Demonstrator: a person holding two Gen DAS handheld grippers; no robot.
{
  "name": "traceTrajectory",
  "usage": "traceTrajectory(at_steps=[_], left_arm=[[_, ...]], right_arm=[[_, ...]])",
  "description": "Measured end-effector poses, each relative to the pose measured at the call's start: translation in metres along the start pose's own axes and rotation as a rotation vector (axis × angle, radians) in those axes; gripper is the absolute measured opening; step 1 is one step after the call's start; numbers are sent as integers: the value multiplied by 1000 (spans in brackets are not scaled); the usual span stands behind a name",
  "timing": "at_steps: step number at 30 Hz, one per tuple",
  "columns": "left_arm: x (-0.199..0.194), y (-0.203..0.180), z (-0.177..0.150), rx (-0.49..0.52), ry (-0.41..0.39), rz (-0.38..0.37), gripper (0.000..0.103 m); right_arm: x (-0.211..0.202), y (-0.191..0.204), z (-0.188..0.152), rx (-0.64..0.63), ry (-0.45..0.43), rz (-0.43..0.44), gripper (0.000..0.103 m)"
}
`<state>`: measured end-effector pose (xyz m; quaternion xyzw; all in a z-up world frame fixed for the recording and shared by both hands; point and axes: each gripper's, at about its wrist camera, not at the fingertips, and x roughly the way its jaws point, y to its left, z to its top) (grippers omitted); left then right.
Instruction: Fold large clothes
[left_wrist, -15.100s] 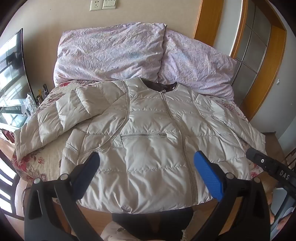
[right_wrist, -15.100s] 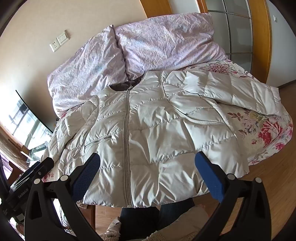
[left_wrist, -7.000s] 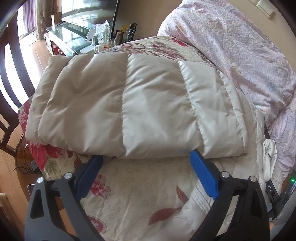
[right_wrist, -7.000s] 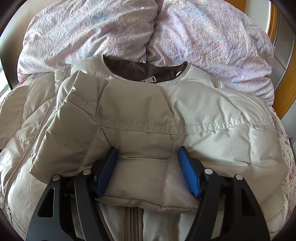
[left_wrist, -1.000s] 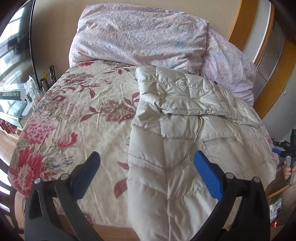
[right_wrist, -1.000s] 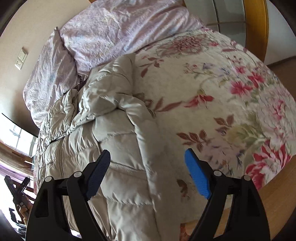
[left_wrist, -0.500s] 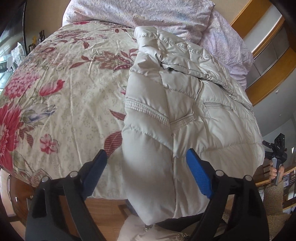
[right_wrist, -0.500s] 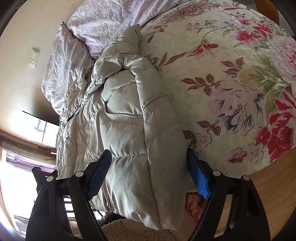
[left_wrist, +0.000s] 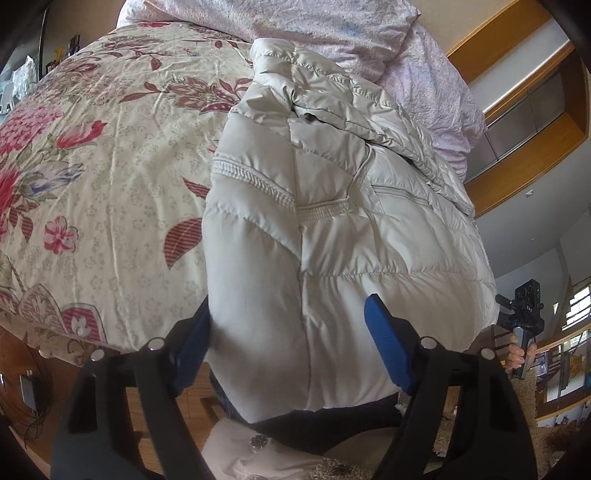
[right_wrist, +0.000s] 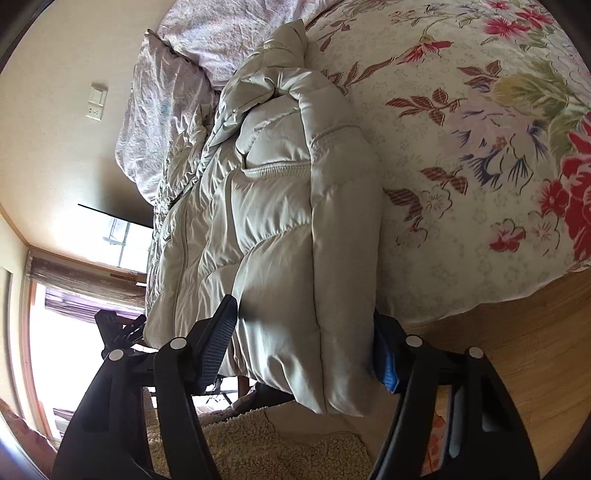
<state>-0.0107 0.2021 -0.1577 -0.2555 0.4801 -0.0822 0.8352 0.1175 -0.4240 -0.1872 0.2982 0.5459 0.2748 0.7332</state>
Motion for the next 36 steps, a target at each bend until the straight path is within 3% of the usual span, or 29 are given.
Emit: traceTrajectory(at_steps=[12, 15, 20, 22, 29, 36], left_arm=[[-5, -2, -20, -28, 7, -33, 65], [-4, -3, -24, -40, 6, -35, 55], [-10, -2, -24, -54, -31, -26, 27], [-16, -7, -21, -41, -55, -17, 21], [-53, -33, 3, 32, -212, -6, 17], [-79, -61, 45, 93, -394, 37, 17]], right_arm=[[7, 0, -11, 16, 6, 105, 62], [9, 3, -10, 15, 1, 108, 57], [9, 6, -9, 16, -18, 71, 34], [6, 10, -8, 2, -29, 50, 30], [-10, 41, 1, -94, -125, -1, 22], [-39, 81, 27, -197, -356, 15, 22]])
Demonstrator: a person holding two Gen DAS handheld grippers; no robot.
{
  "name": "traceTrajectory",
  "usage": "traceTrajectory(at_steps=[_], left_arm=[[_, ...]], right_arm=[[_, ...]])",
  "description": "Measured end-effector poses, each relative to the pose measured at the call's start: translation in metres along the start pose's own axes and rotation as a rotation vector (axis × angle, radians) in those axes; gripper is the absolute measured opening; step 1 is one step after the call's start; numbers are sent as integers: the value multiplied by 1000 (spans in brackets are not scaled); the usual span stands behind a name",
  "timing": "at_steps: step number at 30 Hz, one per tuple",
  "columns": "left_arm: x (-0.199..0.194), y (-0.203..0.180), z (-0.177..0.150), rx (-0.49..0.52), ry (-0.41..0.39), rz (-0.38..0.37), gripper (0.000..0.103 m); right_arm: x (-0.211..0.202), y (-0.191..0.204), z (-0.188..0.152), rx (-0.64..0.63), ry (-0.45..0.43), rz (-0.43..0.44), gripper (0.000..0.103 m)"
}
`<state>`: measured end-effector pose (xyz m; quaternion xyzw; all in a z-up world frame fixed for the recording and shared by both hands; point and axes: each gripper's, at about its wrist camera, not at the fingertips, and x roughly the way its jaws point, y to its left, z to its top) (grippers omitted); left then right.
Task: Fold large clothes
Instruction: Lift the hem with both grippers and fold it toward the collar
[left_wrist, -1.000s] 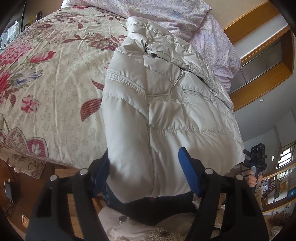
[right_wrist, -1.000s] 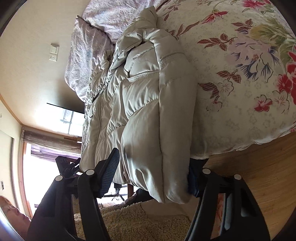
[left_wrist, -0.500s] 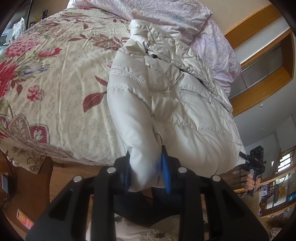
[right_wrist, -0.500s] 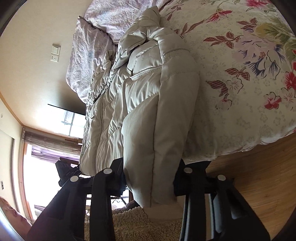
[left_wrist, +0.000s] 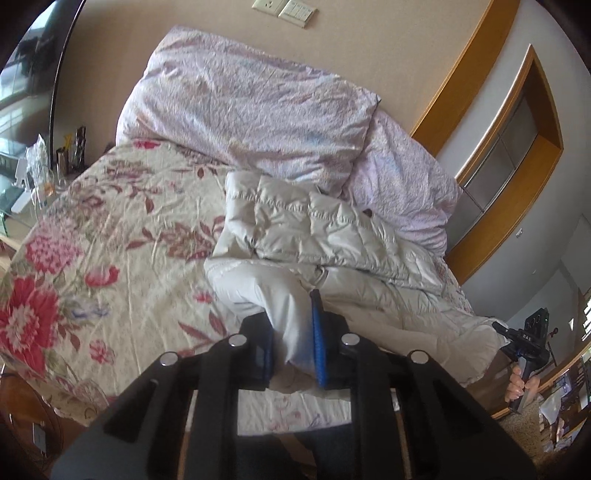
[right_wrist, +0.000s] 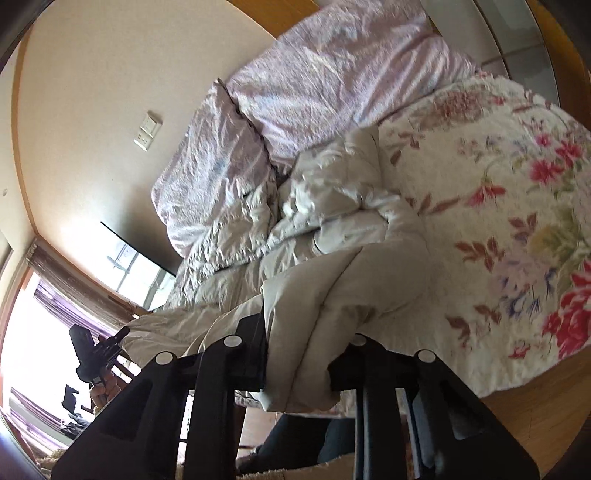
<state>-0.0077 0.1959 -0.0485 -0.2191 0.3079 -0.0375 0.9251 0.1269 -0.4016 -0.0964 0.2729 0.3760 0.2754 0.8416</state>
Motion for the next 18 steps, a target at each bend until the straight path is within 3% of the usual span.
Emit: traceTrajectory(at_steps=[10, 18], left_arm=[[39, -17, 88, 21, -128, 57, 15], [93, -32, 158, 51, -184, 146, 15]], right_arm=[[16, 42, 76, -123, -240, -95, 22], [74, 70, 145, -175, -365, -233, 22]])
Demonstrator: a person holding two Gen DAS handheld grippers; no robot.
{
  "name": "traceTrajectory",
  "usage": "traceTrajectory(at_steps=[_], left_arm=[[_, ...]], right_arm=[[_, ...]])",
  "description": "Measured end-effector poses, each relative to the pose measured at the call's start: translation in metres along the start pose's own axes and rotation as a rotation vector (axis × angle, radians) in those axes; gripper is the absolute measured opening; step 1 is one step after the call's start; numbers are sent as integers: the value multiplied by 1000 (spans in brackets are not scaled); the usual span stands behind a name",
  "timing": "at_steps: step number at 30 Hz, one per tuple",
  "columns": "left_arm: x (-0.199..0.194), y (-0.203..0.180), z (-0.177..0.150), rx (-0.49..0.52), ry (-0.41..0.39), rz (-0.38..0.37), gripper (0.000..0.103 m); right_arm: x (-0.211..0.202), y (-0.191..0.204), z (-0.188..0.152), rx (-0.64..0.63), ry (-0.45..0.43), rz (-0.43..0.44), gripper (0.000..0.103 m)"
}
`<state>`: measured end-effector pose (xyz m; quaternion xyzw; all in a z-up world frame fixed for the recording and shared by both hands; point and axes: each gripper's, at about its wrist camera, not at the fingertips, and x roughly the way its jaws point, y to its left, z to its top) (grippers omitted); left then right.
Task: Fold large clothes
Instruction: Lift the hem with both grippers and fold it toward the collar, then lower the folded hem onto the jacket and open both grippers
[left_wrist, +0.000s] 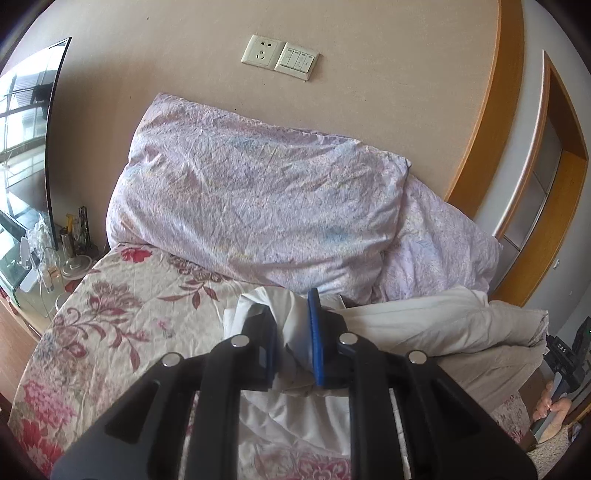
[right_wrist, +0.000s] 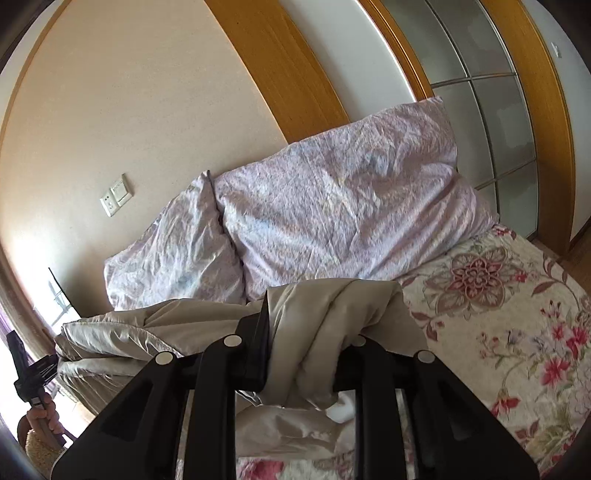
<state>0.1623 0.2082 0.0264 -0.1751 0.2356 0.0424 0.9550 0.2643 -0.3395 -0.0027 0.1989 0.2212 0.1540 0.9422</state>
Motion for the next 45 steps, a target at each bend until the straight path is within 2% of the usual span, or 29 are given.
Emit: traceTrajectory(at_steps=[3, 7, 11, 18, 23, 29, 33, 35, 36, 37, 39, 41, 43, 45], left_arm=[[30, -5, 15, -2, -4, 31, 15], [72, -10, 25, 6, -3, 76, 15], [113, -9, 27, 1, 17, 116, 15], [178, -6, 24, -9, 55, 164, 15], [212, -6, 14, 0, 73, 193, 16], [236, -4, 8, -6, 88, 232, 25], [248, -3, 11, -16, 124, 246, 43], [251, -3, 15, -20, 135, 246, 66], [249, -4, 18, -12, 121, 280, 84], [247, -6, 21, 3, 102, 301, 93], [245, -13, 28, 45, 94, 318, 93], [241, -22, 32, 89, 87, 337, 93], [235, -33, 34, 132, 78, 345, 95], [226, -41, 34, 158, 64, 337, 97]], right_arm=[[29, 6, 10, -18, -36, -50, 22], [72, 3, 15, -28, -38, -123, 22], [117, 0, 12, -40, 2, -201, 22], [175, -18, 2, 49, 72, -279, 22], [202, -36, -4, 131, 132, -300, 29], [226, -51, -11, 171, 199, -297, 37], [237, -61, -7, 231, 256, -276, 41], [239, -72, 0, 313, 275, -237, 47], [239, -78, 5, 358, 284, -221, 48], [239, -83, 10, 400, 290, -208, 51], [239, -90, 18, 452, 303, -193, 52], [236, -88, 25, 450, 299, -194, 55], [229, -78, 33, 384, 268, -226, 63], [213, -67, 43, 307, 186, -290, 75]])
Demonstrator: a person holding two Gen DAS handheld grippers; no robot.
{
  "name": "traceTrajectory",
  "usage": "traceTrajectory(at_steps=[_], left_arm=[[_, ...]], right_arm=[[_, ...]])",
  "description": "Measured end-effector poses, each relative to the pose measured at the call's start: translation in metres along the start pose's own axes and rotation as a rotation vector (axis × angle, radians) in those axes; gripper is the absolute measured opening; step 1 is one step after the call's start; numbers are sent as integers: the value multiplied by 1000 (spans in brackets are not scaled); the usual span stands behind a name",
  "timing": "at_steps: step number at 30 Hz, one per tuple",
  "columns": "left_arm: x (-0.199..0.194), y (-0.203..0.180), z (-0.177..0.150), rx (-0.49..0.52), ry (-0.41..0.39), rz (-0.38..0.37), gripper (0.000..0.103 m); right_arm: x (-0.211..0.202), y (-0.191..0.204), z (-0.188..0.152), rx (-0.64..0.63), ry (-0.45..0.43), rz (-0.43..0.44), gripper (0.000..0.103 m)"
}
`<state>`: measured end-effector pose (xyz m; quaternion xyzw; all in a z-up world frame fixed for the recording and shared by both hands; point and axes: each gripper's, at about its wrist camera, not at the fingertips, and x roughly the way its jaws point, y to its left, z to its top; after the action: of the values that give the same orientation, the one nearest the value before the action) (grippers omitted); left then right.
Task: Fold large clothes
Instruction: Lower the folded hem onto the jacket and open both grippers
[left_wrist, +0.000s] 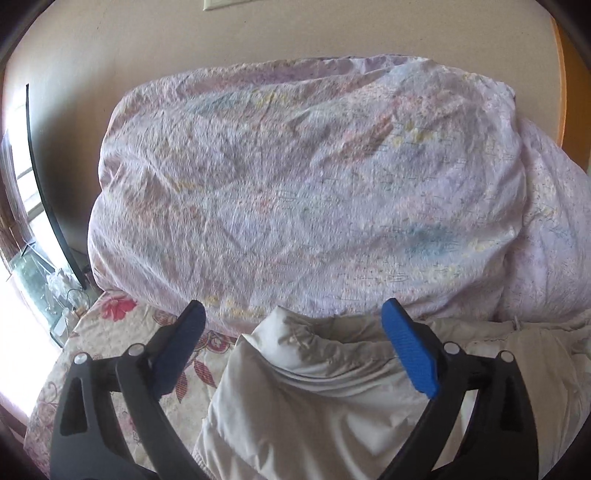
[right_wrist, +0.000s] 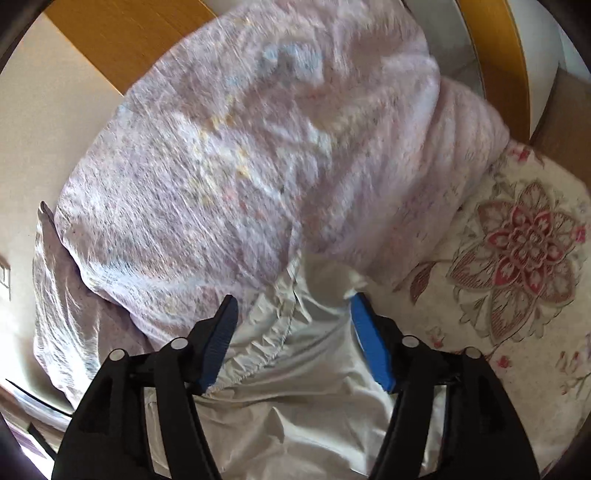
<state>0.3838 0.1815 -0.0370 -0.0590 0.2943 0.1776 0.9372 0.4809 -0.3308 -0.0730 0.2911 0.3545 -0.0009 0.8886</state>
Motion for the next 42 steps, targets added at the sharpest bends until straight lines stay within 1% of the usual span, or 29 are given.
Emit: traceTrajectory(at_steps=[1, 2, 3, 7, 11, 15, 17, 20, 23, 27, 30, 35, 42], left_arm=[[-5, -2, 0, 10, -7, -3, 97], [-10, -4, 0, 18, -9, -7, 97], [-15, -6, -1, 24, -11, -13, 97], [-35, -13, -4, 31, -16, -52, 98], [-48, -22, -15, 45, 6, -80, 99], [-54, -28, -28, 65, 26, -85, 99], [-53, -29, -36, 68, 40, -90, 99], [-46, -31, -49, 81, 66, -75, 99], [-31, -32, -58, 90, 96, -40, 99], [-6, -29, -67, 106, 127, 48, 99], [7, -20, -71, 66, 145, 52, 100], [22, -14, -74, 36, 169, 59, 101], [35, -11, -83, 10, 168, 61, 101]], right_arm=[[-12, 1, 0, -22, -47, -15, 79], [-21, 5, -1, -47, -79, -18, 79], [-27, 9, -3, -81, -89, -20, 79], [-41, 32, -26, -235, -72, -18, 79], [-40, 53, -53, -378, -27, -20, 79], [-37, 64, -79, -505, -1, -31, 79], [-35, 64, -91, -553, 8, -36, 78], [-30, 62, -106, -606, 29, -52, 78], [-21, 61, -114, -634, 39, -86, 78], [-3, 57, -119, -644, 50, -163, 78], [11, 53, -121, -626, 69, -190, 78], [24, 52, -121, -617, 95, -222, 80], [40, 48, -123, -613, 102, -222, 83]])
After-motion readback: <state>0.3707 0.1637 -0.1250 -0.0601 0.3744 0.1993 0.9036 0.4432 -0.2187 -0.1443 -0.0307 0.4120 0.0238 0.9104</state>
